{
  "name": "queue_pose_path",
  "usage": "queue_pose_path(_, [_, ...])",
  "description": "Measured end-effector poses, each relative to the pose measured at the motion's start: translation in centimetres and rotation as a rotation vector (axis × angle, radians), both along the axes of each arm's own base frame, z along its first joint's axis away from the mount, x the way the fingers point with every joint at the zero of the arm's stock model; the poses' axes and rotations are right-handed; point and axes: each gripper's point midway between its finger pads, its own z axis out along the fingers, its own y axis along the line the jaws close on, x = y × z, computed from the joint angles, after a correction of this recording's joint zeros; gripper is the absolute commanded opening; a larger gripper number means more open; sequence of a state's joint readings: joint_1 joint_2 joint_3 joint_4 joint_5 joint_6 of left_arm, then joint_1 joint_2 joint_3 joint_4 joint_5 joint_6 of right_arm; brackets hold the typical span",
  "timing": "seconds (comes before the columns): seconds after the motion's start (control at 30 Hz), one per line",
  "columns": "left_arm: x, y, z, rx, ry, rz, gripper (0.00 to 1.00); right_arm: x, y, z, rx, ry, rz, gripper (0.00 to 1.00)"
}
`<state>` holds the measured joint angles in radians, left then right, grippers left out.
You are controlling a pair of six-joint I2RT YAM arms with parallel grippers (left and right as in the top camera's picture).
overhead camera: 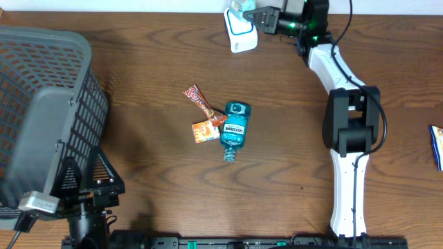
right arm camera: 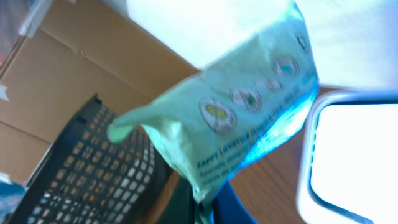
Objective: Scan the item barcode
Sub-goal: 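Lift the wipes pack and hold it under the white scanner, then carry the wipes pack to the right side and release it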
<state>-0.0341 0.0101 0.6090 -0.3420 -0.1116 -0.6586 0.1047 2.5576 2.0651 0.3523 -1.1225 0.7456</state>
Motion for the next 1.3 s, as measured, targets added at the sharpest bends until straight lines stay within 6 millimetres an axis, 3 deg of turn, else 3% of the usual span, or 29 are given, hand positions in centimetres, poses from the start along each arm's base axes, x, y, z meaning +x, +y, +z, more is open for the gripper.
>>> queue_pose_path(0.1, [0.1, 0.0, -0.2, 0.0, 0.003, 0.0, 0.98, 0.5, -0.6, -2.6, 0.043, 0.096, -0.008, 0.01])
queue_pose_path(0.23, [0.1, 0.0, -0.2, 0.0, 0.005, 0.0, 0.98, -0.1, 0.0, -6.9, 0.066, 0.241, 0.027, 0.01])
queue_pose_path(0.33, [0.1, 0.0, -0.2, 0.0, 0.006, 0.0, 0.98, -0.6, 0.8, -8.5, 0.066, 0.289, 0.051, 0.01])
queue_pose_path(0.43, [0.1, 0.0, -0.3, 0.0, 0.006, 0.0, 0.98, -1.0, 1.2, -8.6, 0.065, 0.295, 0.067, 0.01])
queue_pose_path(0.57, [0.1, 0.0, -0.3, 0.0, 0.006, 0.0, 0.98, -0.9, 0.3, -8.5, 0.073, 0.306, 0.072, 0.02])
queue_pose_path(0.83, [0.1, 0.0, -0.3, 0.0, 0.007, 0.0, 0.98, 0.0, -6.2, -8.0, 0.11, 0.347, 0.03, 0.02])
queue_pose_path(1.0, [0.2, 0.0, -0.3, 0.0, 0.009, 0.0, 0.98, 0.5, -10.1, -4.6, 0.124, 0.308, -0.009, 0.01])
queue_pose_path(1.17, [0.2, 0.0, -0.4, 0.0, 0.013, 0.0, 0.98, 0.0, -12.6, 3.0, 0.127, 0.246, -0.045, 0.02])
queue_pose_path(1.3, [0.2, 0.0, -0.5, 0.001, 0.018, 0.0, 0.98, -1.9, -13.1, 9.6, 0.129, 0.239, -0.051, 0.02])
